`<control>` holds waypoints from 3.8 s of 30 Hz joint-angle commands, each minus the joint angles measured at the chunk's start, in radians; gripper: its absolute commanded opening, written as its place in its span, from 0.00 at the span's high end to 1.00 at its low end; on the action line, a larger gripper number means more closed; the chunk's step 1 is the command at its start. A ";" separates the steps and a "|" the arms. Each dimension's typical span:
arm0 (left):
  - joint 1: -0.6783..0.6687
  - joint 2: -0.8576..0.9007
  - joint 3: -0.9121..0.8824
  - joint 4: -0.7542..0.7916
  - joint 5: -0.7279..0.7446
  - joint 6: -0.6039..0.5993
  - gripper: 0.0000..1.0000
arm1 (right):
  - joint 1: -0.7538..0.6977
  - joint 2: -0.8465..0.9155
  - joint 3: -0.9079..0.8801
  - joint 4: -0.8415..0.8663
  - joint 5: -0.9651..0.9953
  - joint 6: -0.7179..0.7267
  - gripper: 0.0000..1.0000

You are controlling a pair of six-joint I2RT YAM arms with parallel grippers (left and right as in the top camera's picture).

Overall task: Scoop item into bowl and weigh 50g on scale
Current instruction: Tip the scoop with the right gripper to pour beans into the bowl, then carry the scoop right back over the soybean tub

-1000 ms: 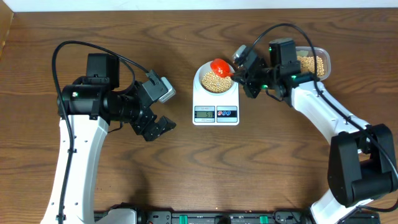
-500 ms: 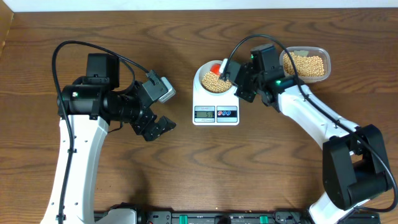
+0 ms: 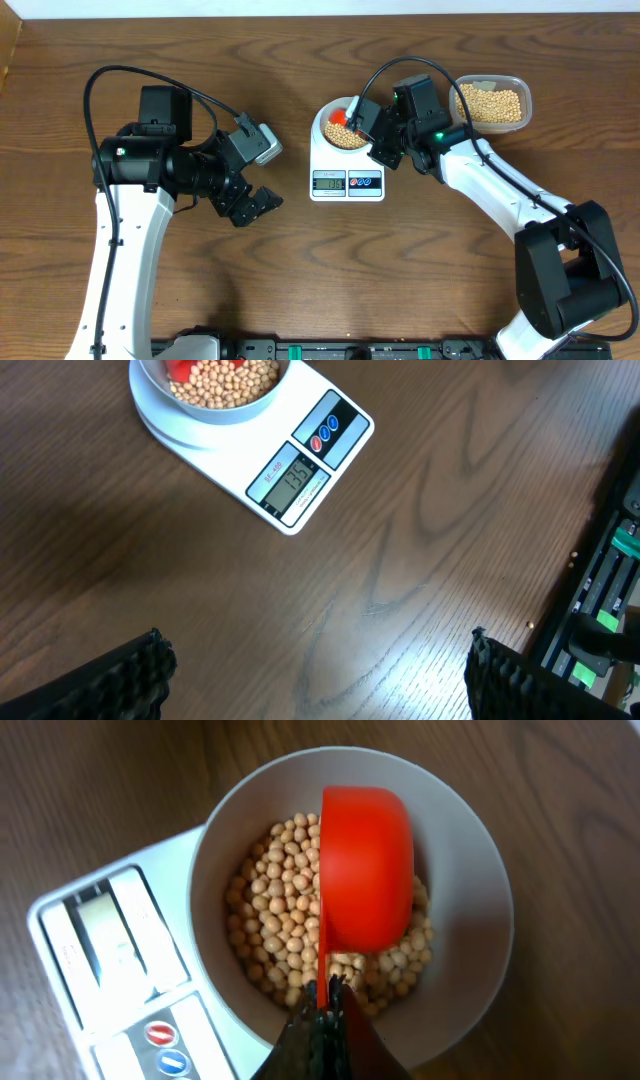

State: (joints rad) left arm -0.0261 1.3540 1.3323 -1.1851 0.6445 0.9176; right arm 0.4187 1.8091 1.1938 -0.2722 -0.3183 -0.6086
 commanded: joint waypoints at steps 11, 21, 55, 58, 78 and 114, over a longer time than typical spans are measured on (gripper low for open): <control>0.004 -0.002 -0.001 -0.003 -0.002 0.013 0.05 | -0.052 0.011 -0.003 0.000 -0.138 0.283 0.99; 0.004 -0.002 -0.001 -0.003 -0.002 0.013 0.05 | -0.157 0.011 -0.003 0.001 -0.451 0.415 0.99; 0.004 -0.002 -0.001 -0.003 -0.002 0.013 0.05 | -0.290 0.003 -0.003 0.064 -0.690 0.474 0.99; 0.004 -0.002 -0.001 -0.003 -0.002 0.013 0.05 | -0.321 -0.004 -0.002 0.093 -0.691 0.513 0.99; 0.004 -0.002 -0.001 -0.003 -0.002 0.013 0.05 | -0.691 -0.064 -0.003 0.026 -0.640 0.492 0.99; 0.004 -0.002 -0.001 -0.003 -0.002 0.013 0.05 | -0.433 -0.269 -0.003 -0.132 0.447 0.087 0.99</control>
State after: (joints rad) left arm -0.0261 1.3540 1.3323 -1.1851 0.6445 0.9176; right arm -0.0189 1.5925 1.1938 -0.3973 0.0719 -0.4942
